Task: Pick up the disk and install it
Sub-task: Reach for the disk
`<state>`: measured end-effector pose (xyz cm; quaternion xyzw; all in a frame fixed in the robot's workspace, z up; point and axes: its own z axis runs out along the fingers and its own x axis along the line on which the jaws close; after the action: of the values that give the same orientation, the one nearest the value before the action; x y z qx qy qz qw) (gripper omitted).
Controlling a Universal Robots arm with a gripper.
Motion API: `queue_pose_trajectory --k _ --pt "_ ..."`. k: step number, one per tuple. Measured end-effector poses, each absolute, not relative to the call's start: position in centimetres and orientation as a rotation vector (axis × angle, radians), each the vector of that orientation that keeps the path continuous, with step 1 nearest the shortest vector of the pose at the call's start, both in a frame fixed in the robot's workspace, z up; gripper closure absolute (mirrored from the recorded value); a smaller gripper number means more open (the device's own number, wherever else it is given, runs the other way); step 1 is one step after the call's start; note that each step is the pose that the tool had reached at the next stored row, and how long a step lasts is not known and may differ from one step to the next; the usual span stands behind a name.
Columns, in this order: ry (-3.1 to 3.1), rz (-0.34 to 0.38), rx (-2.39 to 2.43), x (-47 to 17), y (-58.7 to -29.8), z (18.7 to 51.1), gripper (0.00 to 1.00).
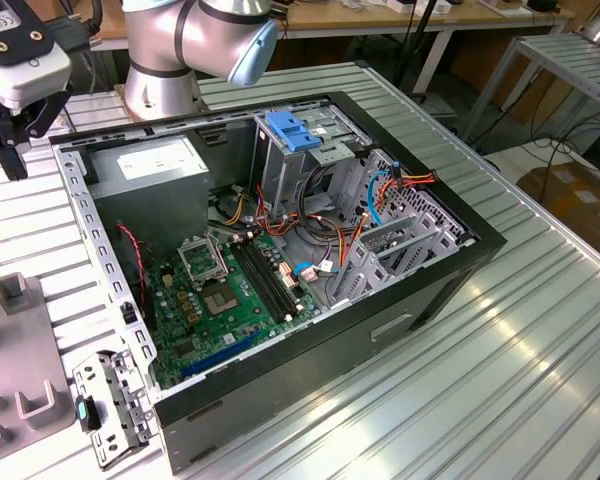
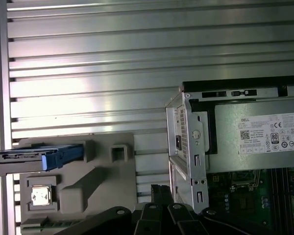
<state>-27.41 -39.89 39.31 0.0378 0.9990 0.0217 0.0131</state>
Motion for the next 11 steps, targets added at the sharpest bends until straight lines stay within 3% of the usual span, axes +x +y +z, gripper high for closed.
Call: queue_pose_trajectory --k 11 --pt "3.112 0.068 0.118 -28.13 -39.89 39.31 0.89"
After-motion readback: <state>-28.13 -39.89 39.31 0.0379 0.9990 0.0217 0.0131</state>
